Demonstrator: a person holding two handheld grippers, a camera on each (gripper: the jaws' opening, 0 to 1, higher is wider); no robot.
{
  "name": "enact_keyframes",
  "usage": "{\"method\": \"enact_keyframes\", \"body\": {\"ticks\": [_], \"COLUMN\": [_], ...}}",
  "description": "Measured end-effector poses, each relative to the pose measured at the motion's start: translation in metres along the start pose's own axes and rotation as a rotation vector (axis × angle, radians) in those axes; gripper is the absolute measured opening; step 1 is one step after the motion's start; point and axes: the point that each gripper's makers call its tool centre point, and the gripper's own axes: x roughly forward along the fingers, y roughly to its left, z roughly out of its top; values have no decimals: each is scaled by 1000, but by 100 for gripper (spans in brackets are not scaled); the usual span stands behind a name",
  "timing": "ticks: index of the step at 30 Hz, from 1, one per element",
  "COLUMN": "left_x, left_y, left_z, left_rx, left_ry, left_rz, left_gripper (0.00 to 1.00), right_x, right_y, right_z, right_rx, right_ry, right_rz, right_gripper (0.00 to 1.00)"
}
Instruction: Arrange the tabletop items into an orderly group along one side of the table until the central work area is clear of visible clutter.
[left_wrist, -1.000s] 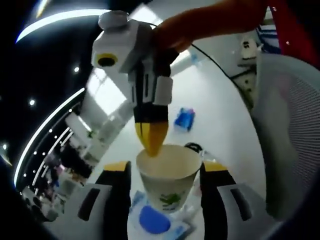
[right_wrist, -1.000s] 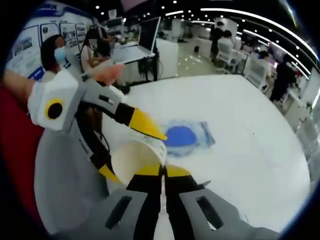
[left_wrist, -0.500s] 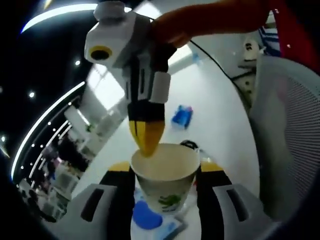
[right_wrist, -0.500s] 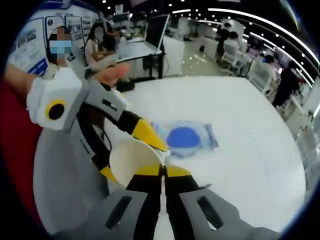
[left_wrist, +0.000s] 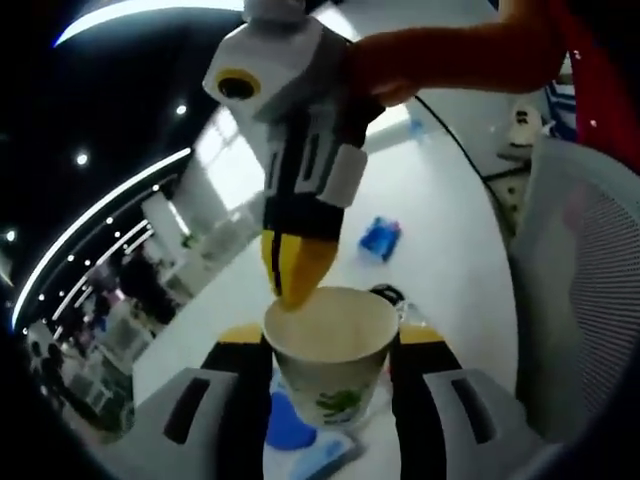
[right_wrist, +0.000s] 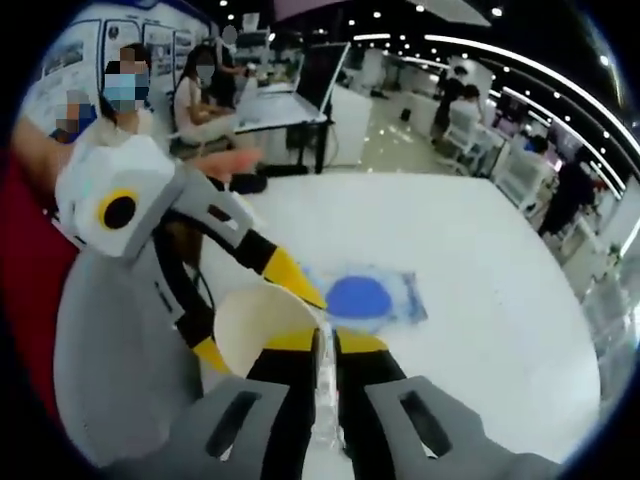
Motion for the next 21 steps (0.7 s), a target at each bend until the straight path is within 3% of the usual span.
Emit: {"method": "enact_keyframes", "body": {"ticks": [9, 21], "left_x": [-4, -11], "left_y": [13, 30], "left_z": [-4, -9], "left_rx": [-74, -186], "left_ry": [-8, -25], "left_rz": [36, 85], "left_gripper": [43, 43], "right_x": [-4, -4], "right_y": [-8, -7], "right_z": [15, 30], "right_rx": [8, 66], "right_ry": [-67, -168], "right_rz": [-48, -48], "right_gripper": [13, 37]}}
